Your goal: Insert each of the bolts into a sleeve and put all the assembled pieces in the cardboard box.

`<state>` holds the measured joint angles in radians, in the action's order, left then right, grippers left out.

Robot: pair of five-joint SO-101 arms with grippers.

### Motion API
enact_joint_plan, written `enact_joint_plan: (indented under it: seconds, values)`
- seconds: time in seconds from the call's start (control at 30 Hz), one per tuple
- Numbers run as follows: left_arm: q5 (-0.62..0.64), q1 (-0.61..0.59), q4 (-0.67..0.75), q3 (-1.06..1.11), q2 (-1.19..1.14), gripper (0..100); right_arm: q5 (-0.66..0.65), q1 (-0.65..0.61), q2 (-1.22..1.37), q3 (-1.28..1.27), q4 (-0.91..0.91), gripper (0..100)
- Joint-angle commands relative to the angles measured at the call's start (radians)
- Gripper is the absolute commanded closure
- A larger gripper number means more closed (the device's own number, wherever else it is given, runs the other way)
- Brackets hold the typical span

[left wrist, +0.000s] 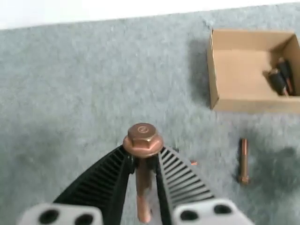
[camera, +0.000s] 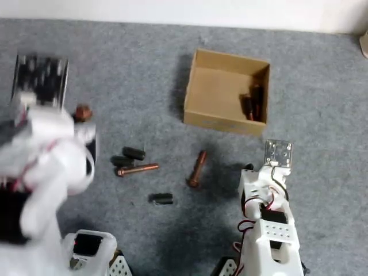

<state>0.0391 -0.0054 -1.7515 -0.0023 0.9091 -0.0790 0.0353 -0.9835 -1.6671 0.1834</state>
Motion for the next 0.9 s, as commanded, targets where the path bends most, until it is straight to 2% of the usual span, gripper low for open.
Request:
enact_joint_plan:
  seconds: [0.0, 0.33, 0.6, 0.73, 0.87]
  values:
    - [-0.006, 0.016, 0.021, 0.234, 0.186, 99, 0.002, 0.013, -0.010, -0.067, -0.024, 78.5]
    - [-0.008, 0.016, 0.319, 0.809, 0.645, 99, 0.002, 0.013, -0.010, -0.067, -0.024, 78.5]
    - [-0.003, 0.018, 0.589, 1.168, 0.822, 99, 0.002, 0.013, -0.010, -0.067, -0.024, 78.5]
    - [-0.003, 0.016, 0.635, 1.260, 0.888, 99, 0.002, 0.024, -0.010, -0.061, -0.021, 78.5]
    - [-0.005, 0.007, 0.634, 1.313, 0.921, 99, 0.003, 0.125, -0.012, -0.042, 0.012, 78.5]
